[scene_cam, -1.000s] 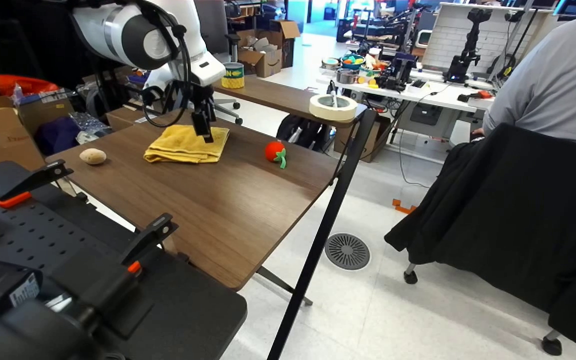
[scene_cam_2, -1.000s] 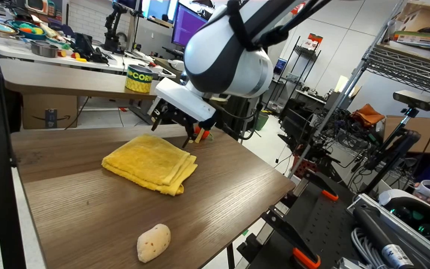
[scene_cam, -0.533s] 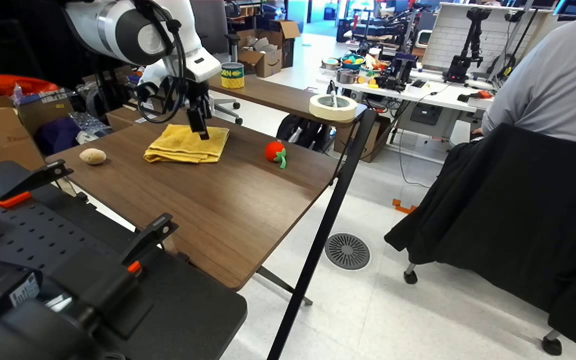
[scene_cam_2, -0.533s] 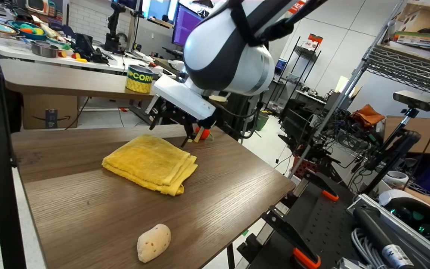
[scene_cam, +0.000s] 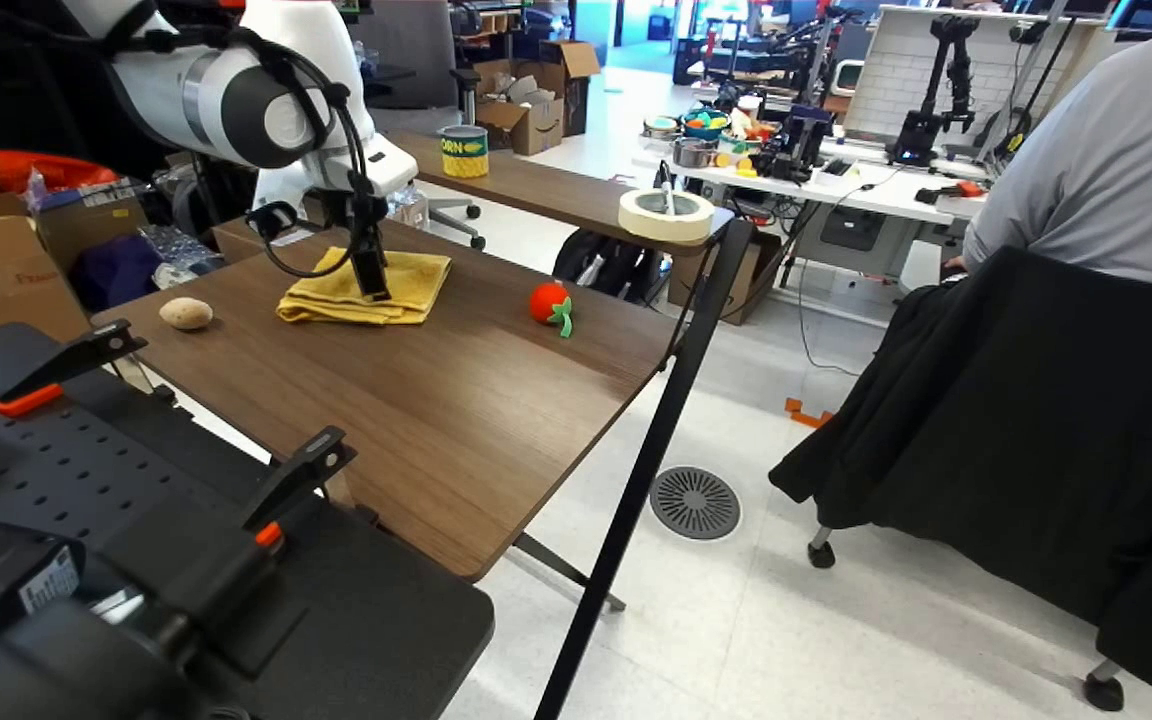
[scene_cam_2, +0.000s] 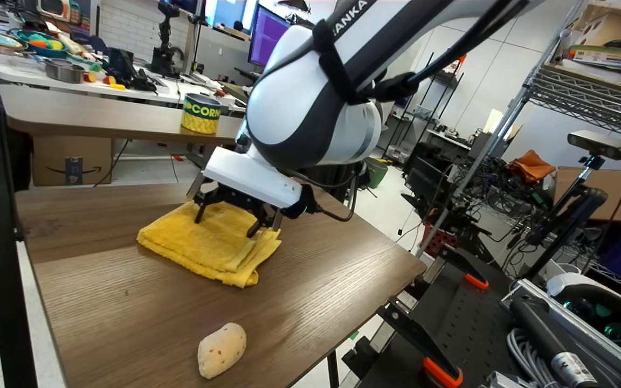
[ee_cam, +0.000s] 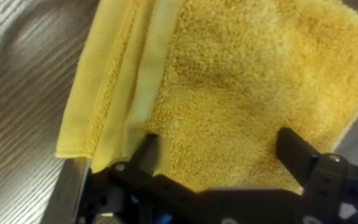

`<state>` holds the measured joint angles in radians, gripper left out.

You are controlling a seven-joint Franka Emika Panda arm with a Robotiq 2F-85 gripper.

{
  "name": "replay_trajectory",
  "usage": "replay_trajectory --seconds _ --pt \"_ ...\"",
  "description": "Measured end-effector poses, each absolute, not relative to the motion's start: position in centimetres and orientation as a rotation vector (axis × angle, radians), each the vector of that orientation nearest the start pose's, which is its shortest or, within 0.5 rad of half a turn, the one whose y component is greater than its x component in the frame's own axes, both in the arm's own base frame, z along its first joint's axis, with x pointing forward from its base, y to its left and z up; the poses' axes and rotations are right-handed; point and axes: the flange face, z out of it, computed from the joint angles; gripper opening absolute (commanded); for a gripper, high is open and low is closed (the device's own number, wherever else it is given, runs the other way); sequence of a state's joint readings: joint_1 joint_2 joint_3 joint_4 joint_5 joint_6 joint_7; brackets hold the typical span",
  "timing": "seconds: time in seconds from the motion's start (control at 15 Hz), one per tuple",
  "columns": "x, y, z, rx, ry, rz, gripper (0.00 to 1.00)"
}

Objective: Wipe the table with the cloth move the stone and the red object on opposite sides of the table

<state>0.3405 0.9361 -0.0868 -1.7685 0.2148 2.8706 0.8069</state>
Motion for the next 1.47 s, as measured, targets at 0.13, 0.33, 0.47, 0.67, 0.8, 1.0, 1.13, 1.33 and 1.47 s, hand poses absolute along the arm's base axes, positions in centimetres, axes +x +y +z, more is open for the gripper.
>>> replay_trajectory --seconds 0.13,0.33,0.47,0.67,0.8,1.0,1.13,1.33,1.47 --pt "62.1 17.0 4.1 -2.911 0.963 -0.133 1.00" --pt "61.6 18.5 3.1 -2.963 0.867 -0.034 1.00" --pt "61.6 18.5 3.0 -2.968 0.854 -0.032 1.00" --pt "61.6 18.5 3.0 -2.969 0.850 -0.032 1.00" --pt "61.7 18.4 3.1 -2.967 0.855 -0.036 1.00" --pt "62.2 17.6 3.0 -2.962 0.900 -0.052 1.00" --pt "63.2 17.5 2.9 -2.947 0.942 -0.080 1.00" --pt "64.7 20.2 3.0 -2.912 0.947 -0.123 1.00" --pt "64.9 24.1 3.0 -2.894 0.904 -0.143 1.00"
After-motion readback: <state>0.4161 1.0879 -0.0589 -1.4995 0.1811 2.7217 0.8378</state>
